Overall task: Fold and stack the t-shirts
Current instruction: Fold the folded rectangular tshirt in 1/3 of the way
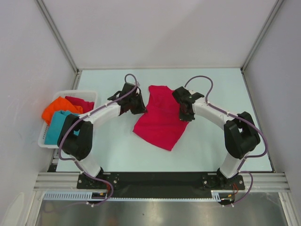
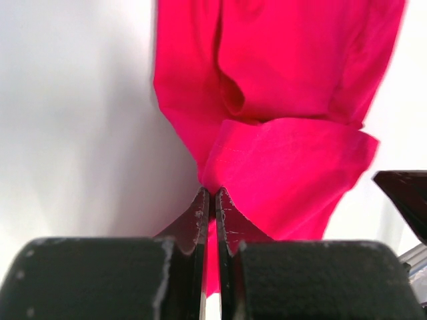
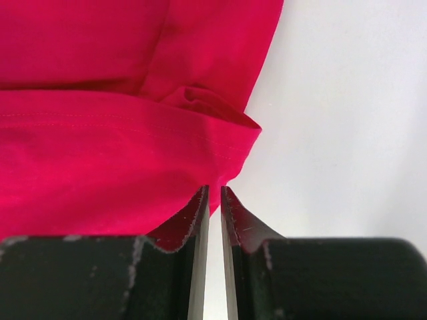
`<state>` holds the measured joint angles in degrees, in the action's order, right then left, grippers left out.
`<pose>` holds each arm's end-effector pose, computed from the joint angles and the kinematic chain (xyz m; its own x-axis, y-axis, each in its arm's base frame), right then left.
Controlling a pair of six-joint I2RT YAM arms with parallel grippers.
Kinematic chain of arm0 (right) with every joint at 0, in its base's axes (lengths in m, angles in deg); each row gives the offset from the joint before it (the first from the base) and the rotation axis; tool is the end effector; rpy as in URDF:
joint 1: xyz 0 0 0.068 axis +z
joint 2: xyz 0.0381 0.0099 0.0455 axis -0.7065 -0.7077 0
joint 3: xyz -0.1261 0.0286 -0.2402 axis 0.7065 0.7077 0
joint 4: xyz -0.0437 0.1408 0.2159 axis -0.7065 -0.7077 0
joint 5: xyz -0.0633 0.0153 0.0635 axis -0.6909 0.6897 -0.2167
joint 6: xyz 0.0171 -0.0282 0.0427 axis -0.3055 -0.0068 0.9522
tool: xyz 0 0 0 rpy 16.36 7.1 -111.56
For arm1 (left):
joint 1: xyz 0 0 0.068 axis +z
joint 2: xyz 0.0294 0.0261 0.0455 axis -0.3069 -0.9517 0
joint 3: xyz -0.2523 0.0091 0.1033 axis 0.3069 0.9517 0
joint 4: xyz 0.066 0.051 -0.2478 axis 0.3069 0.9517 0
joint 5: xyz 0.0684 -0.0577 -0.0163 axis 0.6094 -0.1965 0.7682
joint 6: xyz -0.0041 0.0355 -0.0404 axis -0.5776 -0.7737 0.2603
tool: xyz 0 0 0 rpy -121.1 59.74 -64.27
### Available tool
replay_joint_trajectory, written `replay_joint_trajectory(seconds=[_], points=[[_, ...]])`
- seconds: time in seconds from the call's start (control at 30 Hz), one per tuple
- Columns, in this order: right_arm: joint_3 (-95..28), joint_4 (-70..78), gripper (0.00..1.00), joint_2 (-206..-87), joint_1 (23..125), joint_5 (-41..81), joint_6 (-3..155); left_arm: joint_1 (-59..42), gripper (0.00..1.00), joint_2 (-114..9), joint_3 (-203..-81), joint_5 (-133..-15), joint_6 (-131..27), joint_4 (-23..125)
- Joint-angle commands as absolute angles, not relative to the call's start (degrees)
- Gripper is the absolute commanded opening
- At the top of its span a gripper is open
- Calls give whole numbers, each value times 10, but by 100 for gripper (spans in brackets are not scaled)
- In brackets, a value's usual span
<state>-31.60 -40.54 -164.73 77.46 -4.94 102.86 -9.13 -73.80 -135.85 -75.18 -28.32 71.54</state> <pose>0.2959 0.1756 0.2194 -0.9020 0.0541 -0.4284 0.0877 0.9944 -0.0591 0.3214 -0.1702 0.2183 -0.8640 -0.2034 -0.4606 0.0478 0.8775 -0.4772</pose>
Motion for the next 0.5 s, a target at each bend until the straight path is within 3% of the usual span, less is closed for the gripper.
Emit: replay_joint_trajectory(seconds=[0.0,0.33,0.43,0.47], points=[[-325,-393,17,-1653,776,-57,1021,-94,7,-705,-1361,-754,-287,657],[-334,-388,17,-1667,769,-56,1017,-94,8,-787,-1424,-761,-285,734],[-333,-390,17,-1663,772,-52,1019,-95,16,-818,-1437,-762,-288,762],[-332,-392,17,-1659,774,-52,1018,-95,25,-818,-1429,-759,-287,761]])
